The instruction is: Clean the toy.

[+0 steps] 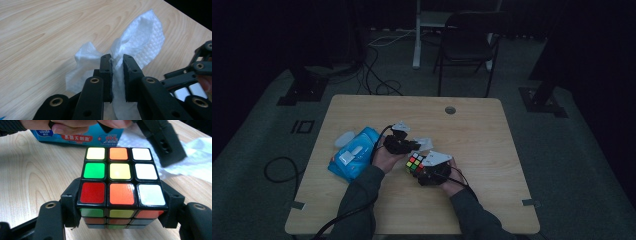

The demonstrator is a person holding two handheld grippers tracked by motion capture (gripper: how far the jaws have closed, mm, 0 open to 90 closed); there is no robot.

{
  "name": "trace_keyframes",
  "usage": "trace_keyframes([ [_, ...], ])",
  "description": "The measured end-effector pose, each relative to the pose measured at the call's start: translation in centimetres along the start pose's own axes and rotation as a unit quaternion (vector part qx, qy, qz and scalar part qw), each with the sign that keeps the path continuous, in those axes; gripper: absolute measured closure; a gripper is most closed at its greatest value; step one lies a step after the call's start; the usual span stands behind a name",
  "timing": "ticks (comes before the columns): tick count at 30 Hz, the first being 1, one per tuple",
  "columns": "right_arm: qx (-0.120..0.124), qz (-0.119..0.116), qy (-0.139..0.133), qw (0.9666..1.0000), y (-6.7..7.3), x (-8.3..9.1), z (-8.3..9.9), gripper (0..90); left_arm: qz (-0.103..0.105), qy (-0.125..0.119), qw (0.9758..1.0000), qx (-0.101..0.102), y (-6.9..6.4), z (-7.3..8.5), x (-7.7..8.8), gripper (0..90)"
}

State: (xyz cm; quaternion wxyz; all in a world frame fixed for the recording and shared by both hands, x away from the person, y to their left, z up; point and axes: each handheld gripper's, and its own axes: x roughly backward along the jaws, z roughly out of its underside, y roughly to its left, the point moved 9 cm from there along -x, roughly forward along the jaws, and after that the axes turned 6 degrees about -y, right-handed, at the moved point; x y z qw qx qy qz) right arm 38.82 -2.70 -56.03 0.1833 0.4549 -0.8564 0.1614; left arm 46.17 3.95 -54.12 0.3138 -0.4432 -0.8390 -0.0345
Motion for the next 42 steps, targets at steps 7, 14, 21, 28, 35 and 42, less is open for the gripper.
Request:
trace_keyframes([
  [7,-0.002,0.003,-0.001,1.0,-0.2,0.0,0.0,34.2,-0.011,-0.009,0.9999,0.01,0.7,0.5,0.7,80.9],
  [14,-0.005,0.007,-0.001,1.0,-0.5,0.2,0.0,34.2,-0.017,-0.022,0.9995,0.012,0.8,0.7,1.8,80.8],
  [21,-0.01,0.012,-0.002,0.9999,-0.8,0.3,0.1,34.2,-0.025,-0.033,0.9991,0.009,0.5,1.1,2.8,80.7],
  [28,-0.018,0.018,-0.005,0.9997,-1.2,0.4,0.0,34.2,-0.032,-0.039,0.9987,0.005,-0.1,2.1,3.2,80.4],
  [35,-0.025,0.026,-0.009,0.9993,-1.8,0.7,-0.2,34.2,-0.041,-0.039,0.9984,0.0,-0.5,3.1,3.2,80.3],
  [42,-0.033,0.035,-0.015,0.9987,-2.3,1.1,-0.4,34.2,-0.056,-0.05,0.9972,-0.01,-0.8,3.9,3.4,80.4],
])
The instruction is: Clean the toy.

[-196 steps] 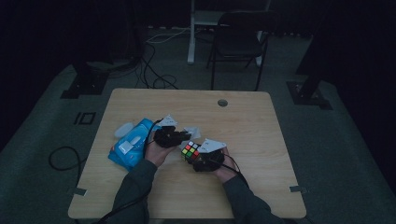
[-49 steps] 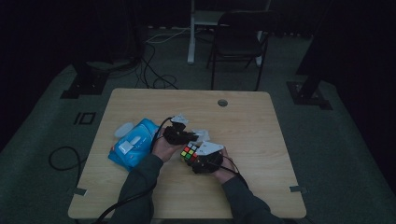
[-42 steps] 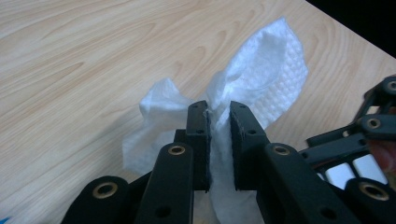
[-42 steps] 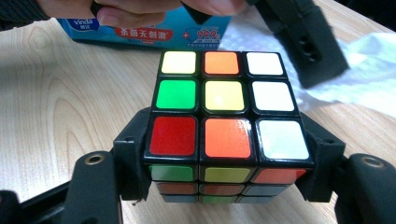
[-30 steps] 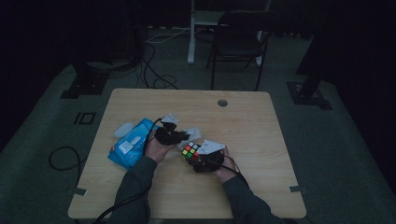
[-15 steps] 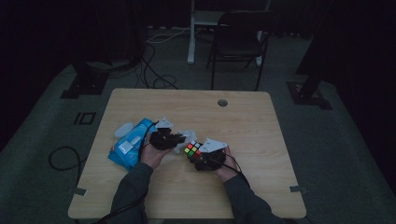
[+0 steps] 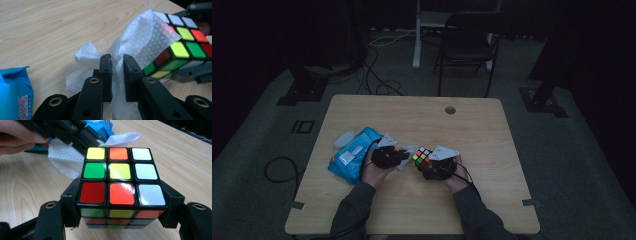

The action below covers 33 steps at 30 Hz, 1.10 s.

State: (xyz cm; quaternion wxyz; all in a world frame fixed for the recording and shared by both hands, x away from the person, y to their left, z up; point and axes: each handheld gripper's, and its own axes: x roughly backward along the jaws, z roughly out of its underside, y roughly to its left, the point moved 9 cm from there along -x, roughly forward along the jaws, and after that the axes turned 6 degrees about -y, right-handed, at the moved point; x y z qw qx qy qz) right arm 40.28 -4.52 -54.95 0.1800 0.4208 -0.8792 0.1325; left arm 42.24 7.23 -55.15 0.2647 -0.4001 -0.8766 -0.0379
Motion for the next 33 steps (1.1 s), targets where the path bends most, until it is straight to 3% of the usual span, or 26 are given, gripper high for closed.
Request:
trace_keyframes([
  [8,-0.017,0.005,-0.008,0.9998,-0.7,0.3,-0.3,34.2,-0.031,-0.002,0.999,-0.034,-0.4,0.6,0.1,80.3],
  [23,-0.051,0.011,-0.017,0.9985,-1.8,0.7,-0.6,34.2,-0.035,-0.003,0.9982,-0.048,-0.9,1.1,-0.5,79.9],
  [33,-0.07,0.023,-0.027,0.9969,-2.7,1.0,-1.5,34.2,-0.026,-0.009,0.9981,-0.055,-1.5,0.3,-0.8,79.8],
])
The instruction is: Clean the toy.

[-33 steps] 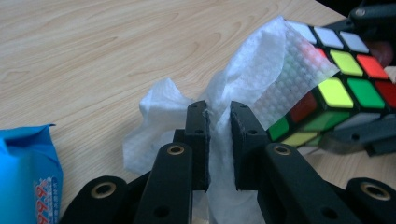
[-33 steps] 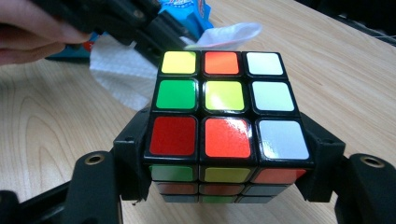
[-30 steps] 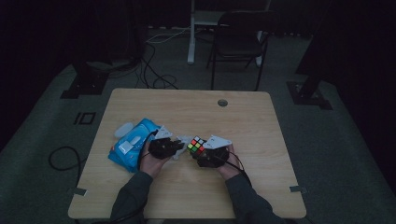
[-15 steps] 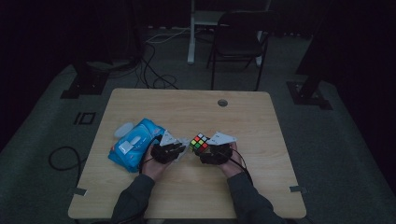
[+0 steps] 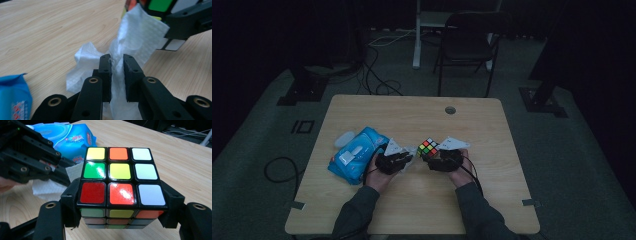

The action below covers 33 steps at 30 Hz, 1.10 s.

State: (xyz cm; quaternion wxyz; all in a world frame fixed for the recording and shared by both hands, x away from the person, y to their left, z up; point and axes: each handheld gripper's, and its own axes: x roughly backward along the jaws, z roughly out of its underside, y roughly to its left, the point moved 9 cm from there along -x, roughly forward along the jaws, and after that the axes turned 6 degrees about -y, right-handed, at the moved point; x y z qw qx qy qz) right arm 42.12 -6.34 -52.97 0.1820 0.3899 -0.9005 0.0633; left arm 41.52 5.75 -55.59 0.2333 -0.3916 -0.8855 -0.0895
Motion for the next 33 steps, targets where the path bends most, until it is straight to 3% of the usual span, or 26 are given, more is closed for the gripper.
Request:
trace_keyframes([
  [12,-0.024,0.003,-0.007,0.9997,-0.3,-0.2,-0.5,34.2,0.014,0.006,0.9998,-0.012,-1.3,0.0,-1.5,79.8],
  [25,-0.032,-0.004,-0.007,0.9995,-0.1,-0.6,-0.6,34.2,0.049,0.016,0.9977,-0.043,-3.9,0.3,-2.6,79.7],
  [33,-0.033,-0.008,-0.004,0.9994,0.0,-0.6,-0.3,34.2,0.04,0.017,0.9983,-0.038,-3.3,0.3,-2.6,79.7],
])
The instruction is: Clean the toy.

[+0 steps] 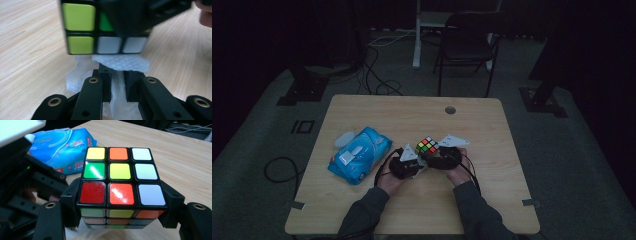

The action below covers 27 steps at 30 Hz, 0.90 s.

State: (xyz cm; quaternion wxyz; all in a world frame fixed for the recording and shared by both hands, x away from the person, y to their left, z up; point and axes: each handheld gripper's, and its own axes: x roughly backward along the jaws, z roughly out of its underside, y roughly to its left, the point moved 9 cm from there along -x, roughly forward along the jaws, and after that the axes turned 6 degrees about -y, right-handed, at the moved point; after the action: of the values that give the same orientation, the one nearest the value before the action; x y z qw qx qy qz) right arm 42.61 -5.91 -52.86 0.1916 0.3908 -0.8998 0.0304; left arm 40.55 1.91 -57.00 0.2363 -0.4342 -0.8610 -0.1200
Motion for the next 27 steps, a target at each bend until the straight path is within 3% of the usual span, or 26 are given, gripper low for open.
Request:
trace_keyframes([
  [11,0.002,-0.001,-0.003,1.0,0.1,0.2,-0.1,34.2,-0.031,-0.015,0.9991,0.026,2.9,-0.5,1.0,79.8],
  [19,-0.002,0.0,-0.006,1.0,0.1,0.1,-0.4,34.2,-0.031,-0.016,0.9991,0.023,3.0,-0.7,0.6,79.8],
  [27,-0.011,-0.004,-0.009,0.9999,-0.1,0.1,-0.5,34.2,-0.016,-0.015,0.9997,0.015,1.9,-0.8,-0.2,79.8],
])
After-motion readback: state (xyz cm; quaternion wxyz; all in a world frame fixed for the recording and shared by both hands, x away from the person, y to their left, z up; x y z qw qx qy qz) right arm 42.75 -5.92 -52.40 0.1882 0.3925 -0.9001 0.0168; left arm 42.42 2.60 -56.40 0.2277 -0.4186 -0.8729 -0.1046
